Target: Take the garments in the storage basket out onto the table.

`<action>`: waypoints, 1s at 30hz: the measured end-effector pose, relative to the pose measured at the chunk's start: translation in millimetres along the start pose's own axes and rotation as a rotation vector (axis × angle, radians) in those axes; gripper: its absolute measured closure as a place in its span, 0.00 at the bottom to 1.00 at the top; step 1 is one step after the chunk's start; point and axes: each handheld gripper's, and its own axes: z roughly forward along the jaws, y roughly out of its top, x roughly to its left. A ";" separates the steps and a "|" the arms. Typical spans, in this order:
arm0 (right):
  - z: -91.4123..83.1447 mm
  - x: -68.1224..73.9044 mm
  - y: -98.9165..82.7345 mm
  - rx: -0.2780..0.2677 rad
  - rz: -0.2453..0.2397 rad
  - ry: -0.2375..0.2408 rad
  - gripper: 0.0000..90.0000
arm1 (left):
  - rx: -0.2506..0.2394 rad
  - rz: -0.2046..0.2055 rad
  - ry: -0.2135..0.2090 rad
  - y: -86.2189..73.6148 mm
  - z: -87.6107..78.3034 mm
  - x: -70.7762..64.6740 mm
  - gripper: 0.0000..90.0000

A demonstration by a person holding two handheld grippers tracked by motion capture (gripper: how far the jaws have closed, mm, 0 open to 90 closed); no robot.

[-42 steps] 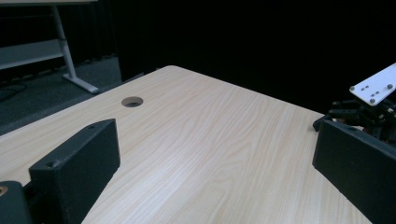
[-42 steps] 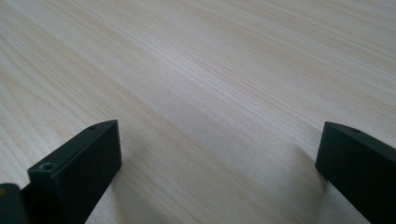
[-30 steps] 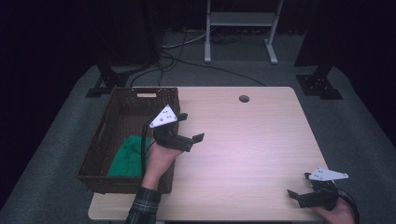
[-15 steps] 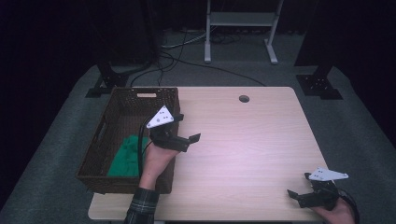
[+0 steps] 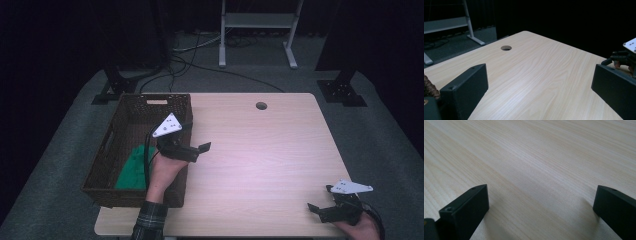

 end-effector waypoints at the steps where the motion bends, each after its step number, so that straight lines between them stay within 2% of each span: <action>1: 0.0 0.0 0.0 0.000 0.000 0.000 0.00 | -0.002 -0.003 0.002 -0.4 -0.7 0.5 0.00; 22: 0.0 0.0 0.0 0.000 0.000 0.000 0.00 | 0.014 -0.003 0.016 -3.0 -7.2 3.0 0.00; 30: 0.0 0.0 0.0 0.000 0.000 0.000 0.00 | 0.021 -0.006 0.034 -4.5 -11.2 6.0 0.00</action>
